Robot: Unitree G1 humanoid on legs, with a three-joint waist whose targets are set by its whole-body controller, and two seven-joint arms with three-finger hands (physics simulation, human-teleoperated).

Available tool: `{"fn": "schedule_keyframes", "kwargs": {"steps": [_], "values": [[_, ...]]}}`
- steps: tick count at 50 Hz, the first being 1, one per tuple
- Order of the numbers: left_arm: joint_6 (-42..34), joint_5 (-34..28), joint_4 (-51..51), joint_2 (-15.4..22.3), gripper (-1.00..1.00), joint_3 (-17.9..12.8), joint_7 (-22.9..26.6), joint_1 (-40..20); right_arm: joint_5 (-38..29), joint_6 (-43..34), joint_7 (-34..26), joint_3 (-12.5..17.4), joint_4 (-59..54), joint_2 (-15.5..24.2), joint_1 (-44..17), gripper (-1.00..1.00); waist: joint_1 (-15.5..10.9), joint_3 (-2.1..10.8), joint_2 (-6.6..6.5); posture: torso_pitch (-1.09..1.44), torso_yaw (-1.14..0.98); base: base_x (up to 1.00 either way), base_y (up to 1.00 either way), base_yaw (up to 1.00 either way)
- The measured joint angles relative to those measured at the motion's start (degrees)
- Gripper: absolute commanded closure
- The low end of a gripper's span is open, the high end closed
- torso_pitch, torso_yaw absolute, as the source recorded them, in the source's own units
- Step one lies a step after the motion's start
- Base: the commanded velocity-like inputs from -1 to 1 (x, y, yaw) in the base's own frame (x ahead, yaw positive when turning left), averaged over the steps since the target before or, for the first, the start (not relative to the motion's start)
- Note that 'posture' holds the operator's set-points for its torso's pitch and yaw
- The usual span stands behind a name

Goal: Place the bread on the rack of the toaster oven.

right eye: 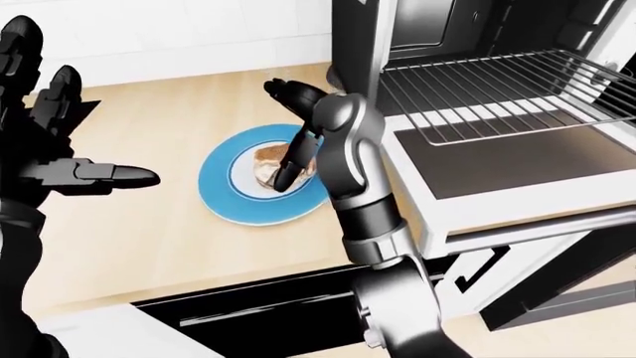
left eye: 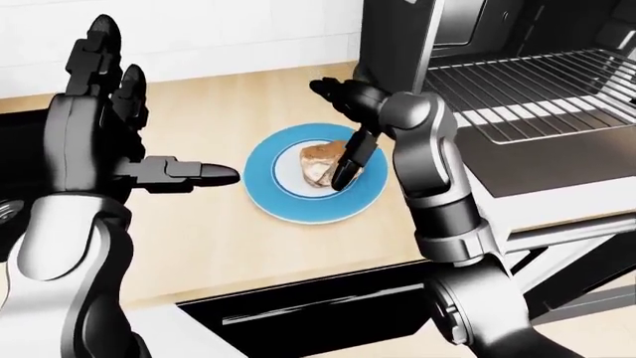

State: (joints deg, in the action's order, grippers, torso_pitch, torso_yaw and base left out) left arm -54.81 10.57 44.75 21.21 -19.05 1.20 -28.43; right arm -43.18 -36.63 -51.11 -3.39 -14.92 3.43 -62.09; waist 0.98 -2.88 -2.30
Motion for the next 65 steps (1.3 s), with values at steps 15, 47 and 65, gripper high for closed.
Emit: {"fn": "schedule_keyframes", "kwargs": {"steps": [15,47,65], "values": [[0.49,-0.36,-1.52,0.02,-1.0,1.4,-0.64,-1.11,1.08,0.42,1.0,-0.03,-0.75,-0.16,0.76,-0.79,-0.05,0.13,0.06,0.0,0.0,0.0,0.0,0.0],[-0.75,0.99,1.33,0.72,-1.0,-0.89,-0.05,0.62,1.06,0.61,0.8,-0.84,0.36,-0.93,3.34,-0.58,-0.08,0.22,0.01,0.0,0.0,0.0,0.0,0.0],[-1.18,0.9,0.94,0.97,-1.0,-0.12,-0.43,-0.53,-0.59,0.64,-0.71,-0.79,1.41,-1.21,4.08,-0.33,-0.05,0.23,-0.02,0.0,0.0,0.0,0.0,0.0]]}}
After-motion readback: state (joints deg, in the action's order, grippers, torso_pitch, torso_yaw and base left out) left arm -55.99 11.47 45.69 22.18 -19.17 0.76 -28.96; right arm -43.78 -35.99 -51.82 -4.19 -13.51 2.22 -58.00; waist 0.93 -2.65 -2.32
